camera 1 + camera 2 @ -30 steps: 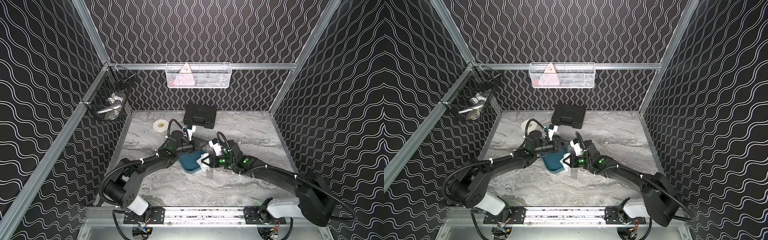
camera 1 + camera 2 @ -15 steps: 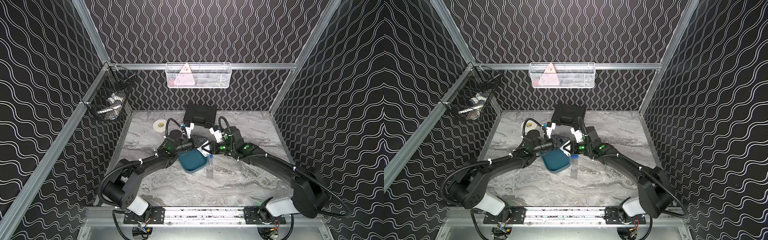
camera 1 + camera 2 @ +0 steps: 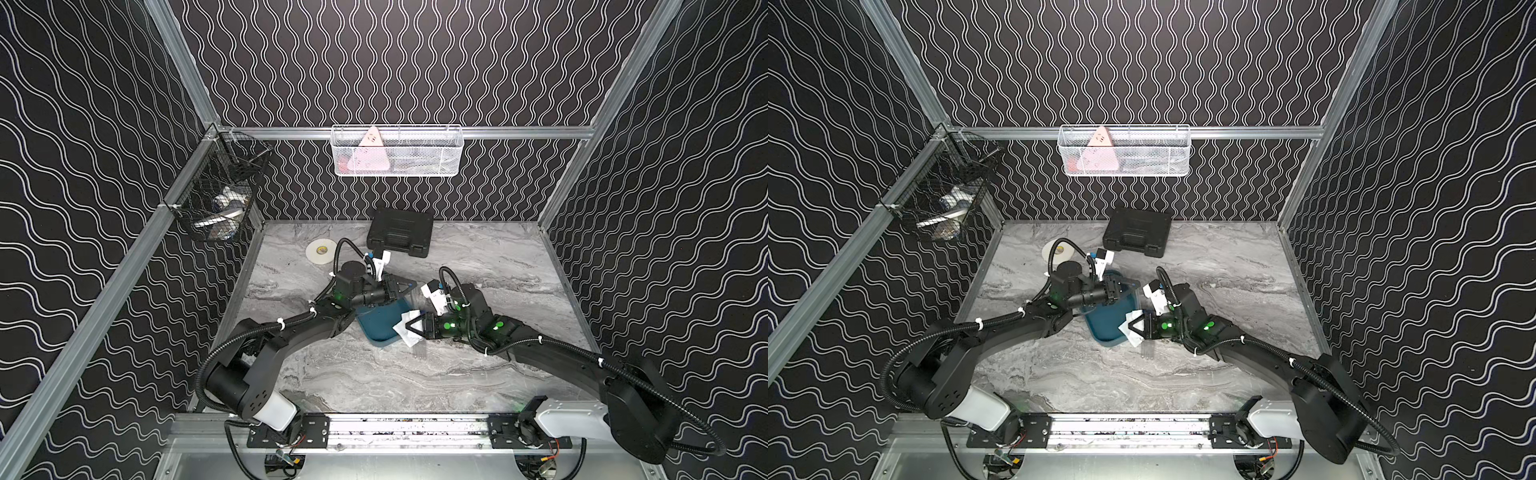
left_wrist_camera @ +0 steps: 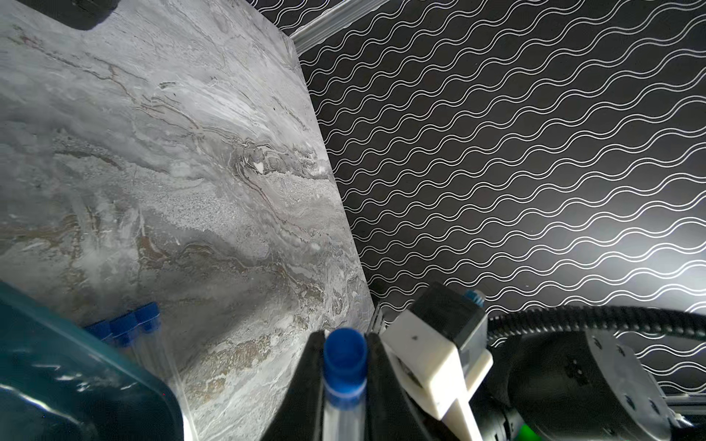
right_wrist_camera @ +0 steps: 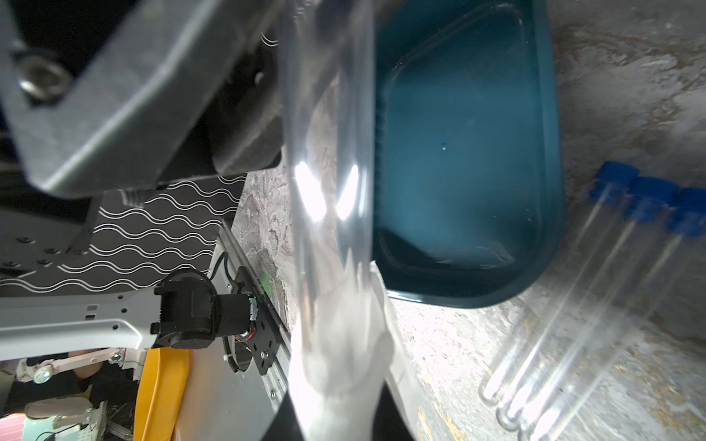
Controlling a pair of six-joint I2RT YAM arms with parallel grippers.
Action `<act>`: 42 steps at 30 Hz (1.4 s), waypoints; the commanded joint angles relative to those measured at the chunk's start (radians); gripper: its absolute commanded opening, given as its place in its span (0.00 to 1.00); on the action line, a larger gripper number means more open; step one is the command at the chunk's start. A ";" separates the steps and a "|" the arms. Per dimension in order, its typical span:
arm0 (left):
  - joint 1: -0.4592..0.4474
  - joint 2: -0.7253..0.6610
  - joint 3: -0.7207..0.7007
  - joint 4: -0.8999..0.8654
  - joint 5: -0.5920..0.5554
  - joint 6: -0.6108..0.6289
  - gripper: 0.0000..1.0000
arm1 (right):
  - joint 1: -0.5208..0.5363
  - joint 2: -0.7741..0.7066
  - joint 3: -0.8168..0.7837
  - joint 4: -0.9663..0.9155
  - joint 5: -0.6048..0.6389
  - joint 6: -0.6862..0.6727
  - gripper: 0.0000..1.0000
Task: Wipe the exteriors of test tubes
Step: Wipe the dirt from the test tube.
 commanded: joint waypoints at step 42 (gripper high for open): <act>0.013 -0.014 0.009 0.037 0.005 0.004 0.15 | -0.060 0.157 0.209 -0.074 -0.030 -0.087 0.17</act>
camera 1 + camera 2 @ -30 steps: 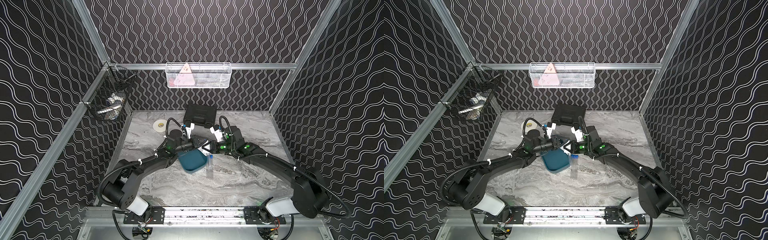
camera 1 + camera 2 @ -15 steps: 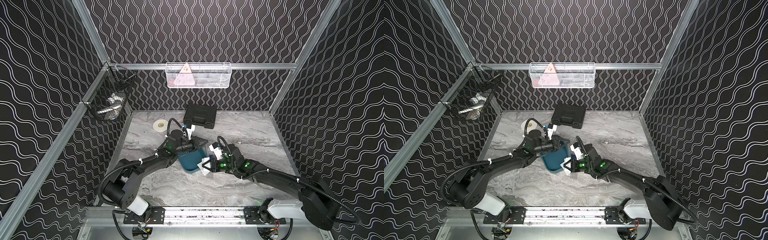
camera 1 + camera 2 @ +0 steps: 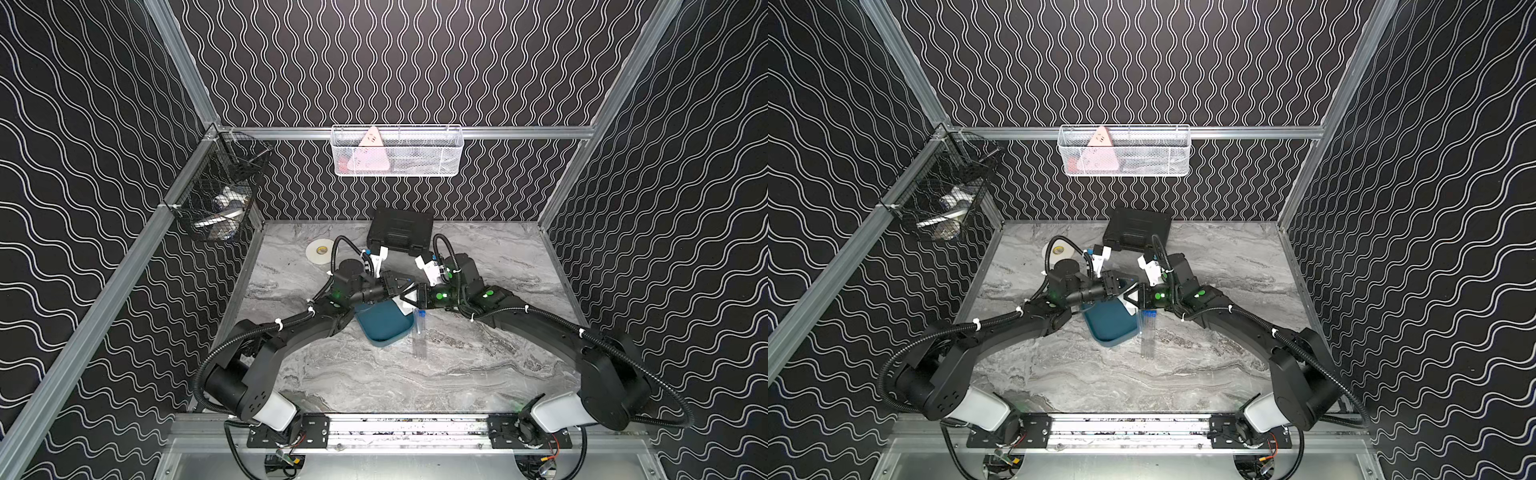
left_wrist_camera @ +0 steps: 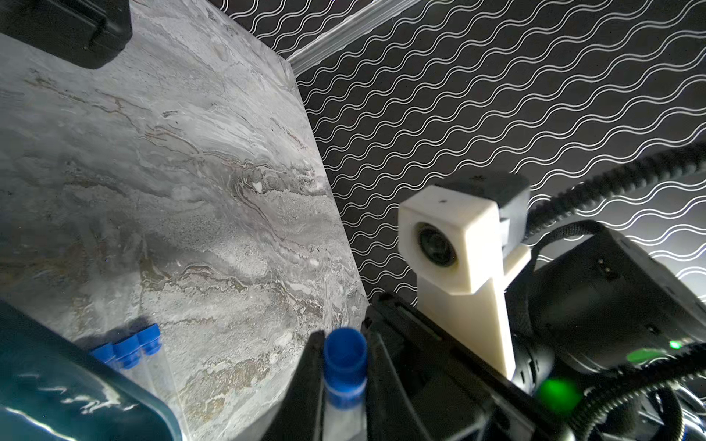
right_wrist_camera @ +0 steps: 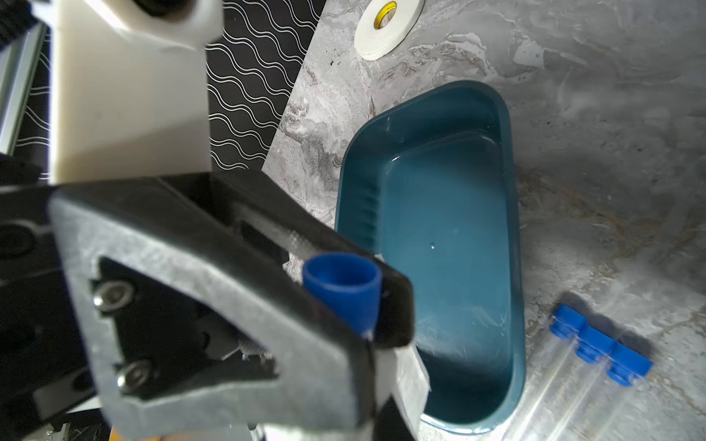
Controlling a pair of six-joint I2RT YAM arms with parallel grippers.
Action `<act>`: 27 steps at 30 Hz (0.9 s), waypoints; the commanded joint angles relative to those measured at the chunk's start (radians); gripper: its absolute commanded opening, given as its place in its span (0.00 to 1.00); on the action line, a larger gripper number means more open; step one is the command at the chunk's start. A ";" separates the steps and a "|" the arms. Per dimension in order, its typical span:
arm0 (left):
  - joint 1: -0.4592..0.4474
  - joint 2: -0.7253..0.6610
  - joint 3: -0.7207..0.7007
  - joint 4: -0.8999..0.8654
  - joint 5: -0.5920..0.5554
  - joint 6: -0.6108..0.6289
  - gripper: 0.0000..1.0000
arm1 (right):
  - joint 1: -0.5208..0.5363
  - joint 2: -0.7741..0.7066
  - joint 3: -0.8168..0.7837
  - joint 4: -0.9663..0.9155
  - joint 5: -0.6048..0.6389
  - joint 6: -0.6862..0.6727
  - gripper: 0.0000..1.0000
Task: Wipe the exteriors of test tubes
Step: Wipe the dirt from the test tube, then place the cleaning item at the center of the board, then place the test tube in the storage box.
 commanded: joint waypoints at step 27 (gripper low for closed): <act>0.134 0.048 0.053 -0.278 -0.069 0.199 0.16 | -0.105 -0.473 -0.316 -0.289 0.175 0.067 0.18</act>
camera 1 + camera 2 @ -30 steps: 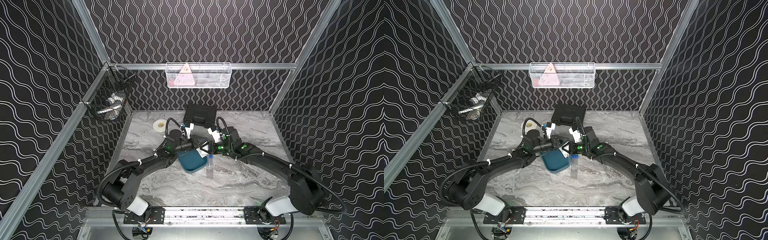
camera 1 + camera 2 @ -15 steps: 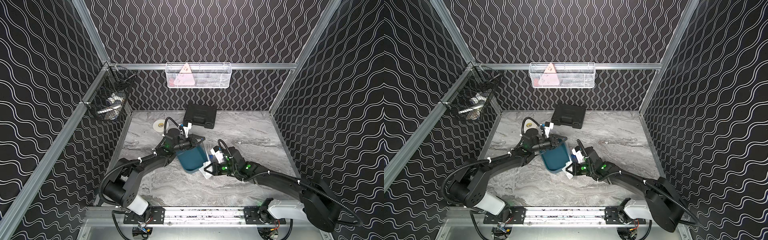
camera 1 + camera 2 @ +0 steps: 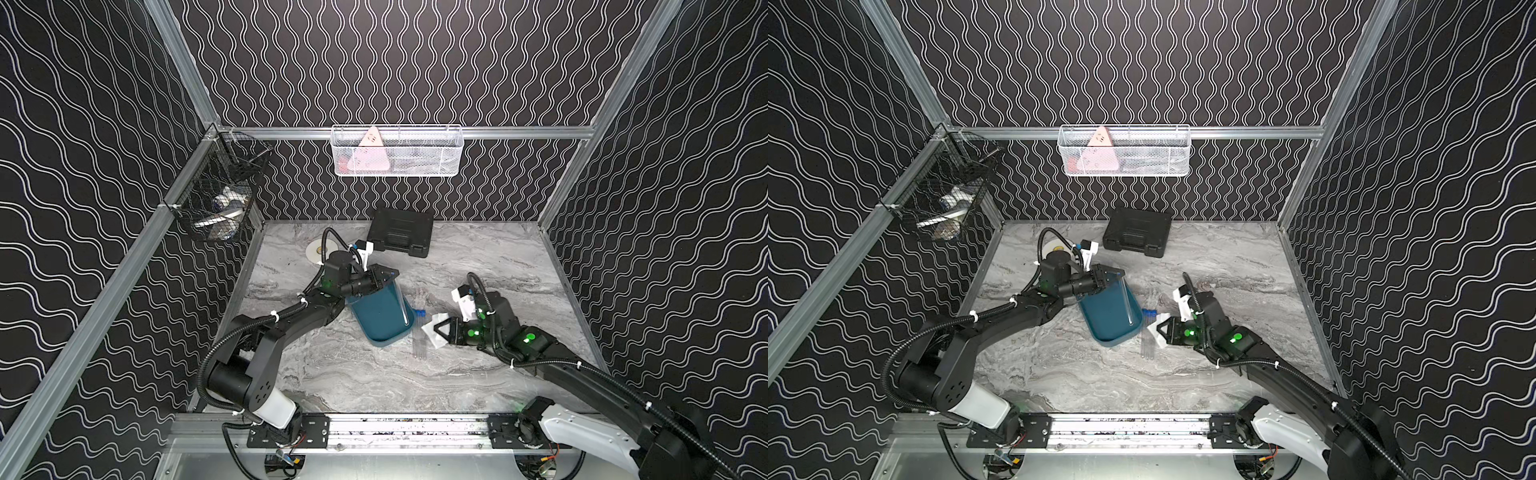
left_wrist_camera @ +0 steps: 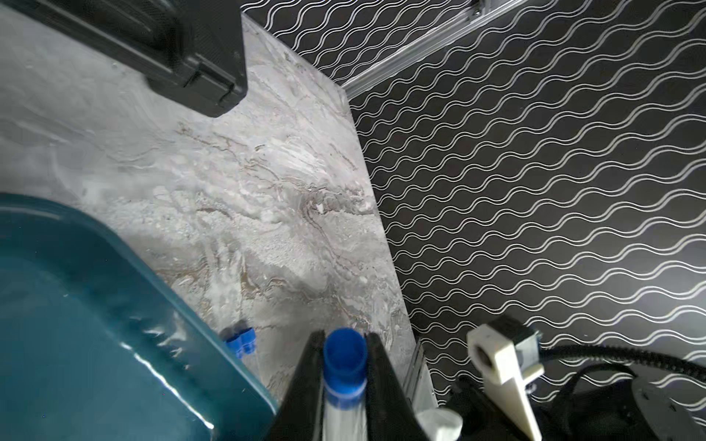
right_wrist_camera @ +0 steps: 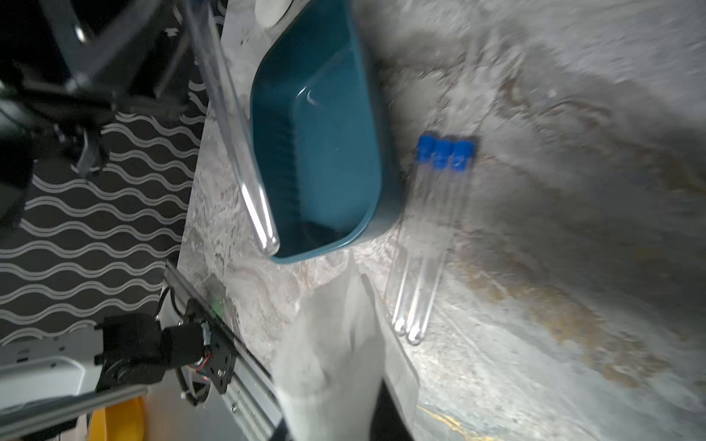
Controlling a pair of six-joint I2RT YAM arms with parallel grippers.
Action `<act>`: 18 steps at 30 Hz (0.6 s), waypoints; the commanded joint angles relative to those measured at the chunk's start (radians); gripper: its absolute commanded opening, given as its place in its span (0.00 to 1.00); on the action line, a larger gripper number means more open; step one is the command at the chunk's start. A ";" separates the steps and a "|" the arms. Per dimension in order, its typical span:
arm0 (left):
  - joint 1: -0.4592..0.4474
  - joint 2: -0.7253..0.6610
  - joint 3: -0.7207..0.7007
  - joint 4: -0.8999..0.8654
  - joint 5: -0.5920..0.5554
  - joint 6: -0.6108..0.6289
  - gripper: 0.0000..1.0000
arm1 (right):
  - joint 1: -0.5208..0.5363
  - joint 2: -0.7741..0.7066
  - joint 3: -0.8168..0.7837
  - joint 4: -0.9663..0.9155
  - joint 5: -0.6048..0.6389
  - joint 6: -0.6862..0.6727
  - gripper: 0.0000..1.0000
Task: Wipe the exteriors of test tubes
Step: Place the test tube in the storage box.
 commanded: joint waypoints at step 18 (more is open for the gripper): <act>0.003 0.154 0.068 -0.330 -0.356 0.061 0.18 | -0.238 0.051 -0.024 0.006 -0.172 -0.093 0.18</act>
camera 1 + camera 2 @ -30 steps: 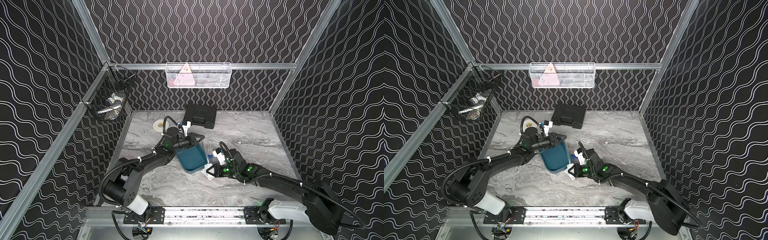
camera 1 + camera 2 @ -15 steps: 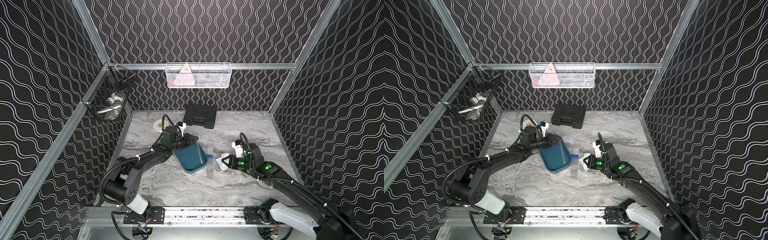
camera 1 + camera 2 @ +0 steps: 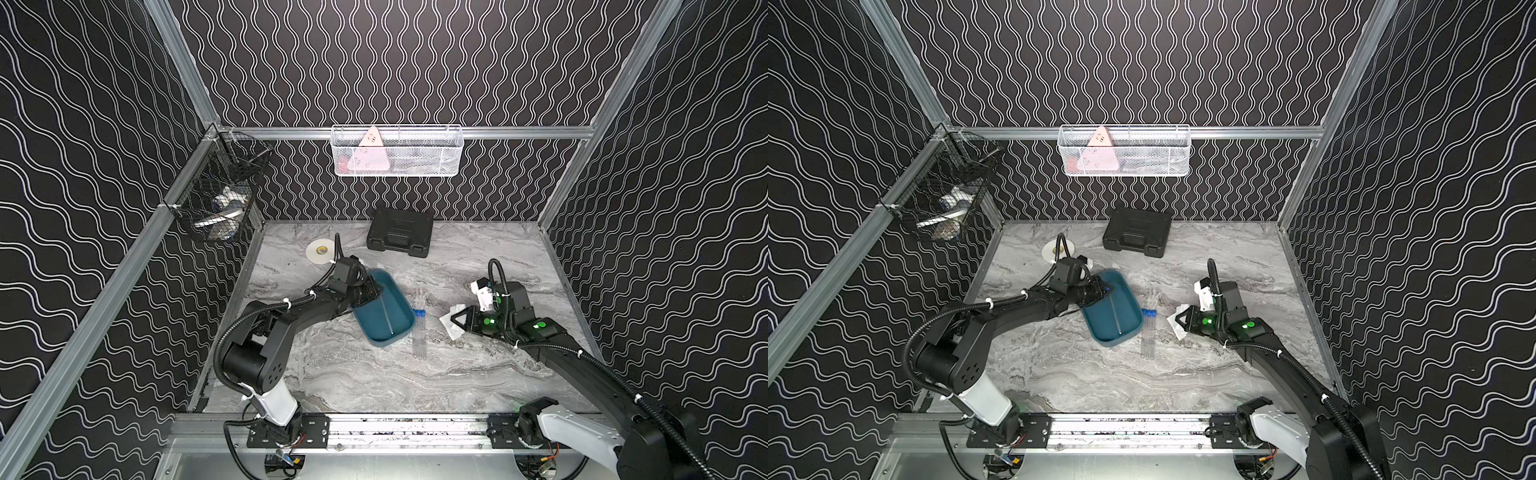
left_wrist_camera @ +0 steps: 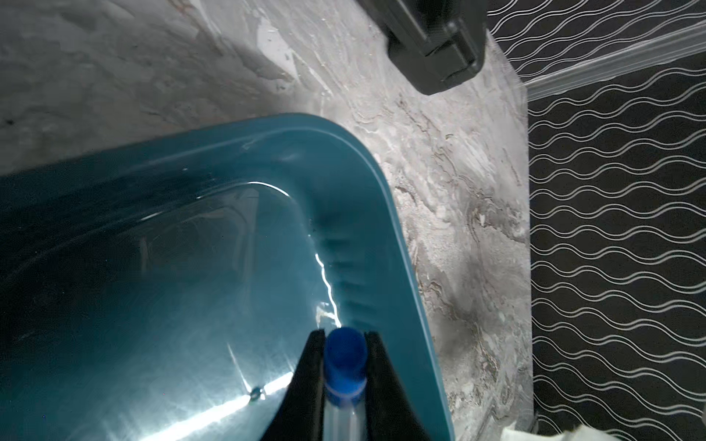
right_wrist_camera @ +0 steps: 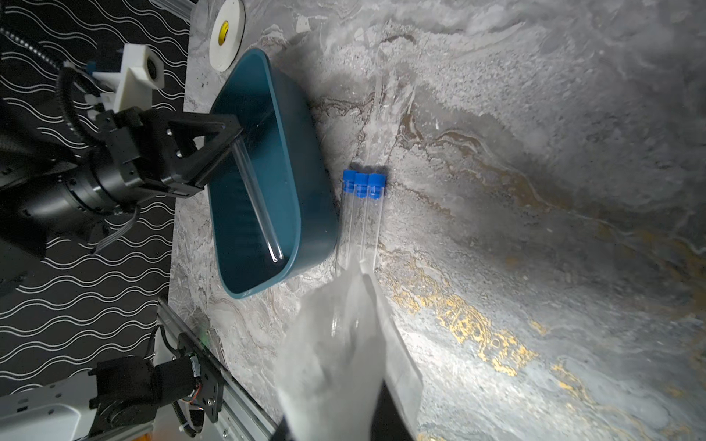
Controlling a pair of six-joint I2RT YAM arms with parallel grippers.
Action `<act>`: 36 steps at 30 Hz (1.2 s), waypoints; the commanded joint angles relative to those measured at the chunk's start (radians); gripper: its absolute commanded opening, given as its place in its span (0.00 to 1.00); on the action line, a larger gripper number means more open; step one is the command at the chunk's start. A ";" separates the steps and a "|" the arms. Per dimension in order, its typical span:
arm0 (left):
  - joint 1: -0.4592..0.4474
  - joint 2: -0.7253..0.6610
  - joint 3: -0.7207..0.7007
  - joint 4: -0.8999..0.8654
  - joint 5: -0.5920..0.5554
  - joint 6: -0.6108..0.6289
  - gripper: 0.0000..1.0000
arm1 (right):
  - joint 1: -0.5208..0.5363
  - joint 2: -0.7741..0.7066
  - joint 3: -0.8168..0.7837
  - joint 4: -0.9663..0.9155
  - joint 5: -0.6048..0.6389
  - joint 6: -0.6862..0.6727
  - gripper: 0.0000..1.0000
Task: Wipe the exteriors of test tubes
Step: Place the test tube in the storage box.
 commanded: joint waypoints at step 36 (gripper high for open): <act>-0.051 -0.197 0.089 -0.259 -0.137 0.111 0.48 | -0.004 0.257 0.146 -0.302 0.296 0.096 0.66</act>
